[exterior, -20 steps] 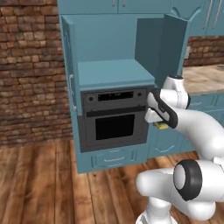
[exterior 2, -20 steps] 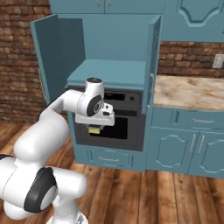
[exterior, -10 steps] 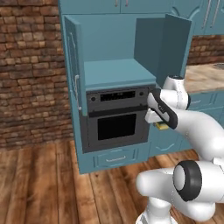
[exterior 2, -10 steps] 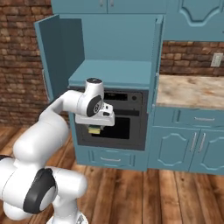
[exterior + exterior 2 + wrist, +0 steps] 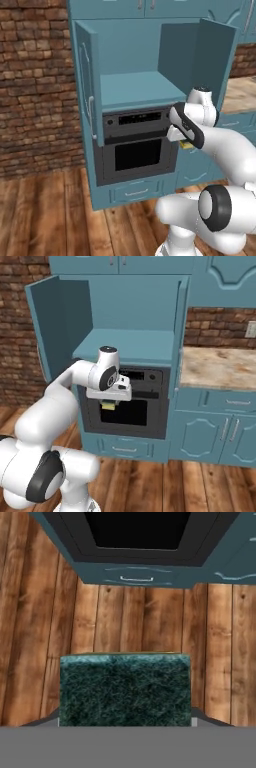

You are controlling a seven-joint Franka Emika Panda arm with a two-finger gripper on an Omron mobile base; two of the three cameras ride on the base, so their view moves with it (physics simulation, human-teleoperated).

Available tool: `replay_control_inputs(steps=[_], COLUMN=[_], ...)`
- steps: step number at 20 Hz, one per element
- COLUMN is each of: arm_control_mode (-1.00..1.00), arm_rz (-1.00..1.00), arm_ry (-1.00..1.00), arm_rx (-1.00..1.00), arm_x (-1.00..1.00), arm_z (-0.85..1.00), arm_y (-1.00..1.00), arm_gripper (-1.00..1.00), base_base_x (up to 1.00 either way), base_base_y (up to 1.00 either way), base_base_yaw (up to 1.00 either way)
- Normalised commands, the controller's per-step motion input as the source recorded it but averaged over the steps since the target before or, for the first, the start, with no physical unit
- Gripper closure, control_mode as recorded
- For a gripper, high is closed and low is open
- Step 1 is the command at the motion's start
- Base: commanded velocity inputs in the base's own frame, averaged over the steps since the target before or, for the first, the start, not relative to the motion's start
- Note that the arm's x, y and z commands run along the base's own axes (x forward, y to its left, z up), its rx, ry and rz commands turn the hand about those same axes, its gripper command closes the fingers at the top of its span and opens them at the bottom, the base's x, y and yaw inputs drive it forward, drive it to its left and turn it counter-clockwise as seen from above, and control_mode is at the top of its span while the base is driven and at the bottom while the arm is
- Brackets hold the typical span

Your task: Pick up the sponge and sponge from the sink, and place them back in the cabinet, and close the cabinet doors.

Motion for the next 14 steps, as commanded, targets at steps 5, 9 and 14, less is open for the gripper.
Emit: replay_control_inputs(steps=[5,9,14], arm_control_mode=[1.0,1.0,1.0], arm_rz=[0.0,0.0,0.0], arm_ry=[0.0,0.0,0.0], arm_rx=[0.0,0.0,0.0], arm_x=[0.0,0.0,0.0], arm_z=[0.0,0.0,0.0], arm_y=[0.0,0.0,0.0], arm_gripper=[1.0,1.0,1.0], base_base_x=[0.6,0.55,0.47], base_base_y=[0.0,-0.02,-0.01], base_base_yaw=[0.01,0.07,0.07])
